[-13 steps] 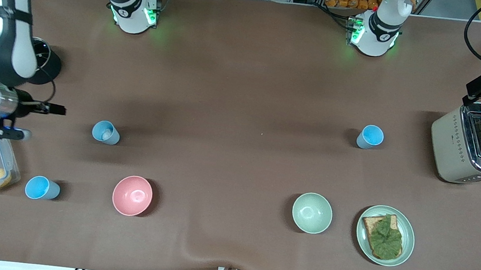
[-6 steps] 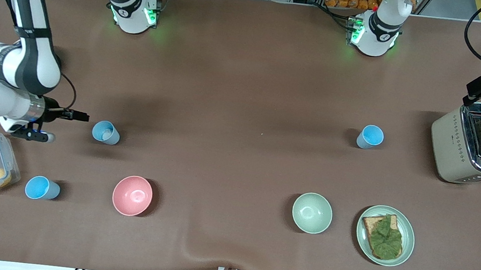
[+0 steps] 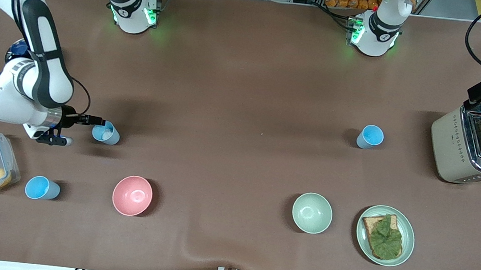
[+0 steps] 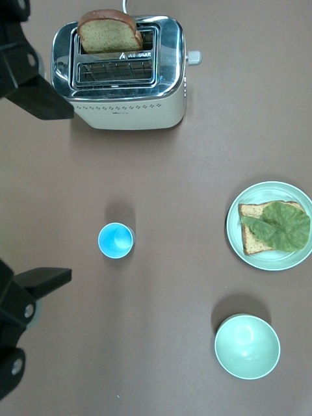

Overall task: Stack blue cups with both arms
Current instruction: 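Reach the right gripper to the blue cup and grasp it, then carry the blue cup to the table middle and set it down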

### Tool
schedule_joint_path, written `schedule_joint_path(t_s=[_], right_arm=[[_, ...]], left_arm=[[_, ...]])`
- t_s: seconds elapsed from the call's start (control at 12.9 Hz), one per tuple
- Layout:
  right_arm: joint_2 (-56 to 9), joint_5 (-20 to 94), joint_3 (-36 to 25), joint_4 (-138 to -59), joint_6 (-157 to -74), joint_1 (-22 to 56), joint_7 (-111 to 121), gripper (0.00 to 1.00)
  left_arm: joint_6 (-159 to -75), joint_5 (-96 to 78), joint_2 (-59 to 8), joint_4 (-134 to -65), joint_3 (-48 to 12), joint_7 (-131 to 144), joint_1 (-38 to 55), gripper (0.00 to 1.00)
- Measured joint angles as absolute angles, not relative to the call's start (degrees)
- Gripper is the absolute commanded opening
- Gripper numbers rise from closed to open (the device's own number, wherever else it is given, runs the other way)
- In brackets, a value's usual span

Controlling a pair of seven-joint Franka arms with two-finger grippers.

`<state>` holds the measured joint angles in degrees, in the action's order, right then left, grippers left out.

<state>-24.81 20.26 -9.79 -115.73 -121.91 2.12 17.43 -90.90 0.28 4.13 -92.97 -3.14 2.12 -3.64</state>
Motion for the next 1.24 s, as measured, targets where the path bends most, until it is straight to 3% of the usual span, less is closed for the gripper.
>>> schedule_joint_path(t_s=[0.08,0.23,0.31,0.69,1.24], right_arm=[[-25.58,21.33,-9.79,-115.73,-122.51,2.11,17.62,0.64],[-26.08,22.13,-9.79,-115.71,-122.84,2.11,17.71,0.13],[-26.07,22.27,-9.79,-115.68,-122.83,2.11,17.71,0.00],[-26.07,22.43,-9.81,-115.21,-122.31,2.06,17.71,0.00],[-25.75,23.54,-9.50,-111.23,-112.47,2.16,17.29,0.00]], left_arm=[[-90.97,0.29,3.95,-92.97,-3.21,2.05,-3.63,1.00],[-90.99,0.28,3.78,-92.97,-3.53,2.03,-3.38,1.00],[-90.99,0.28,3.60,-92.97,-3.68,2.03,-3.23,1.00],[-91.16,0.28,2.92,-92.97,-3.83,2.03,-3.13,1.00],[-92.32,0.28,1.81,-92.97,-4.53,2.03,-3.01,1.00]])
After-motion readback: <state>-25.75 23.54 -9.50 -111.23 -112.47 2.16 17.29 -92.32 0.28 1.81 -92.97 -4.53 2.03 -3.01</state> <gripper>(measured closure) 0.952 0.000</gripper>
